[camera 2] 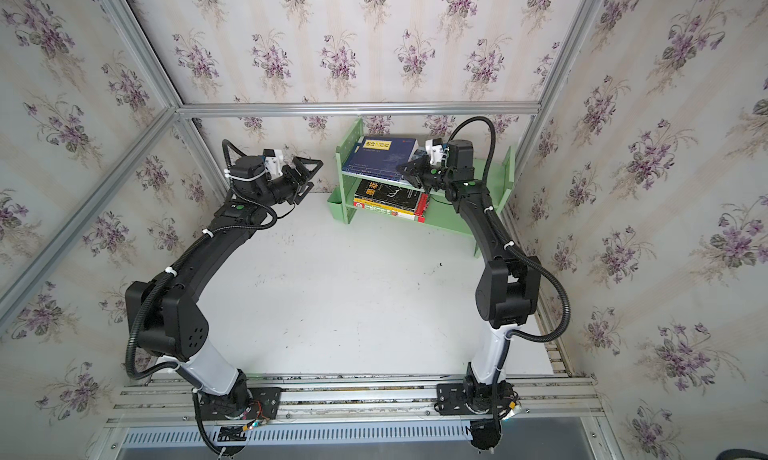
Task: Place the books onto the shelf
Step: 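Open the left gripper and press the blue book flat with the right gripper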
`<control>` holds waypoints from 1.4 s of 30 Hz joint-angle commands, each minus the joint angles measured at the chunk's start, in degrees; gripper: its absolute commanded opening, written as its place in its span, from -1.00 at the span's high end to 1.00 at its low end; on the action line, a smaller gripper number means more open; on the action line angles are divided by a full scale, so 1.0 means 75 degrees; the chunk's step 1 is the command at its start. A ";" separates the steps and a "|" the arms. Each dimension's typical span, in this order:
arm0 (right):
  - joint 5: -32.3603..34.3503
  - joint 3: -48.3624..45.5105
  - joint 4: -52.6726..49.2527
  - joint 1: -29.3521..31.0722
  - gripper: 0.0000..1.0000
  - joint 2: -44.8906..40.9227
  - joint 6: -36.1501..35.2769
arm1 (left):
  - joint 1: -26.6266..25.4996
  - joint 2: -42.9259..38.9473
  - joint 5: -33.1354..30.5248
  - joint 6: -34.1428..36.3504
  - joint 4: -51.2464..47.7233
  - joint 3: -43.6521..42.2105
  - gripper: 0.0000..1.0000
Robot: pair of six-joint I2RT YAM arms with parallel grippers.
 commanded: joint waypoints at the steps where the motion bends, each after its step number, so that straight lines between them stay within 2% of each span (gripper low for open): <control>1: 0.0015 0.0252 0.0065 0.0012 0.96 0.0090 -0.0076 | 0.0006 0.0136 0.0201 0.0090 0.0092 0.0201 -0.99; 20: -0.0062 0.1110 -0.0607 0.0024 0.96 0.0710 -0.0300 | -0.0003 0.0722 0.0234 0.0028 -0.0049 0.0820 -0.99; 30: -0.0550 0.1360 -0.0518 0.0023 0.96 0.0908 -0.0150 | -0.0213 0.1486 0.0264 0.0129 -0.0348 0.1742 -0.99; 42: -0.0486 0.1414 -0.0747 0.0007 0.97 0.0984 -0.0248 | -0.0585 0.2429 -0.0386 0.0594 -0.1204 0.2929 -0.99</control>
